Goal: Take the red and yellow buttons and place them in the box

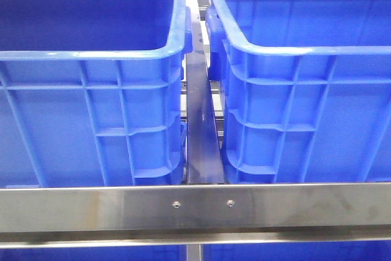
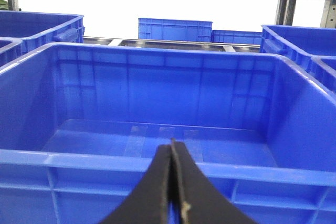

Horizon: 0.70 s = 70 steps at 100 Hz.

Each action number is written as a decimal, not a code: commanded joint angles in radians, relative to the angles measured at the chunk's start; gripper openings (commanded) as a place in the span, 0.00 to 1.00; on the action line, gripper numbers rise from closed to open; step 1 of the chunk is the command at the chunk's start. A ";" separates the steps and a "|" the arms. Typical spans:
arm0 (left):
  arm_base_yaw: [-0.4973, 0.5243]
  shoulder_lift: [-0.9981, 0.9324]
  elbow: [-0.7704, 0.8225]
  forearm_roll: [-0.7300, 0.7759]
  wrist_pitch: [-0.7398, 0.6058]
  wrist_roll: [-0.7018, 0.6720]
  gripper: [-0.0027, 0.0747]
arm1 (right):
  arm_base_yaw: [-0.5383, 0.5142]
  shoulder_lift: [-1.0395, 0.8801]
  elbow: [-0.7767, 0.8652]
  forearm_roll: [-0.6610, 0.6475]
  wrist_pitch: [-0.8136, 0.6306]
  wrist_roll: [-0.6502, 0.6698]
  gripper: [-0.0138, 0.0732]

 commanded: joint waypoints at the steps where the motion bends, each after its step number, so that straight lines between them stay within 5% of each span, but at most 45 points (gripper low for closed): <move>1: 0.001 -0.005 -0.079 -0.016 -0.012 -0.003 0.01 | 0.002 -0.021 -0.018 0.000 -0.074 0.001 0.09; 57: -0.003 0.501 -0.548 -0.048 0.377 -0.003 0.01 | 0.002 -0.021 -0.018 0.000 -0.074 0.001 0.09; 70: -0.003 0.650 -0.640 -0.064 0.379 -0.003 0.17 | 0.002 -0.021 -0.018 0.000 -0.074 0.001 0.09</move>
